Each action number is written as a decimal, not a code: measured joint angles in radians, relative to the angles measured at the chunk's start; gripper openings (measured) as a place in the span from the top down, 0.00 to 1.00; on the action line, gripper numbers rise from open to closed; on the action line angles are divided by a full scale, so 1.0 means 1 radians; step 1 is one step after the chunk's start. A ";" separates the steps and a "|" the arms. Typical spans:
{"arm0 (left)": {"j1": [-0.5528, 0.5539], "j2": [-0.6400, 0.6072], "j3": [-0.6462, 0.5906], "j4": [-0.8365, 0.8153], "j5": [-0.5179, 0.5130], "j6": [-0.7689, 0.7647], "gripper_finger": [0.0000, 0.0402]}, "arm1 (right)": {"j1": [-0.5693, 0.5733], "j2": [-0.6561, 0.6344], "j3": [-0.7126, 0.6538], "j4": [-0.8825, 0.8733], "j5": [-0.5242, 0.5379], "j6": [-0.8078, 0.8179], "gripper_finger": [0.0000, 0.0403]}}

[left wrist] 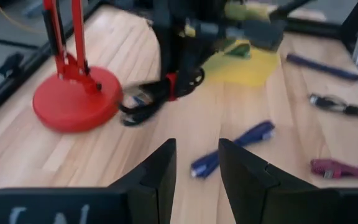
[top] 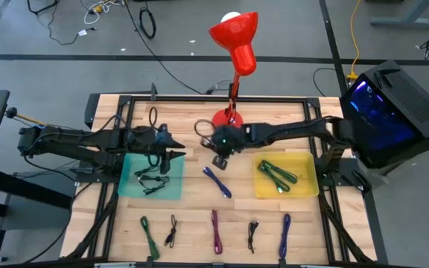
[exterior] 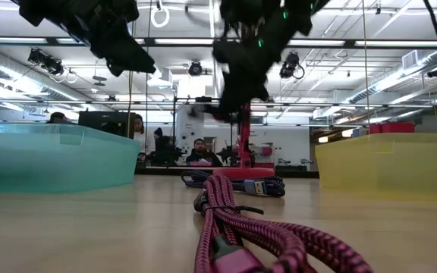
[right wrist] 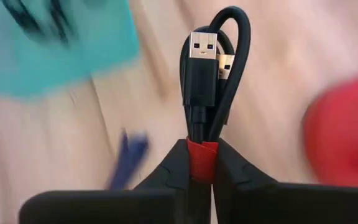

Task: Pick & Place USB Port
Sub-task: Put the black charger cable into the green bin, then put the purple charger cable into the yellow bin

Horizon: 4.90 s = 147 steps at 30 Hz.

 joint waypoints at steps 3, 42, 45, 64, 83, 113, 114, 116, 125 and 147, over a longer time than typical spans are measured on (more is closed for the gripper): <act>0.000 0.000 0.000 0.057 0.000 0.003 0.69 | 0.000 -0.038 0.072 0.024 0.018 -0.040 0.93; 0.001 0.005 -0.005 0.621 0.305 0.039 0.69 | 0.148 -0.116 0.073 0.455 -0.106 -0.200 0.93; 0.001 0.000 0.000 0.621 0.341 0.030 0.69 | 0.149 -0.111 0.071 0.410 -0.106 -0.199 0.93; 0.001 -0.002 0.003 0.626 0.304 0.040 0.84 | 0.157 -0.110 0.066 0.435 -0.036 -0.224 0.93; 0.000 -0.058 0.002 0.070 0.024 -0.053 0.85 | 0.050 -0.115 0.068 0.141 0.139 -0.133 0.54; 0.000 -0.262 0.000 -0.883 0.191 -0.498 0.81 | 0.007 -0.116 0.069 0.103 0.128 -0.111 0.70; 0.000 -0.262 0.000 -0.883 0.195 -0.496 0.80 | 0.007 -0.116 0.069 0.103 0.123 -0.105 0.70; 0.000 -0.262 0.000 -0.883 0.195 -0.495 0.79 | 0.007 -0.116 0.069 0.103 0.110 -0.095 0.70; 0.000 -0.261 0.000 -0.881 0.166 -0.492 0.68 | 0.014 -0.113 0.069 0.103 0.093 -0.085 0.70; 0.000 -0.264 0.000 -0.588 0.088 -0.259 0.57 | 0.245 -0.109 -0.228 0.286 0.076 0.132 0.70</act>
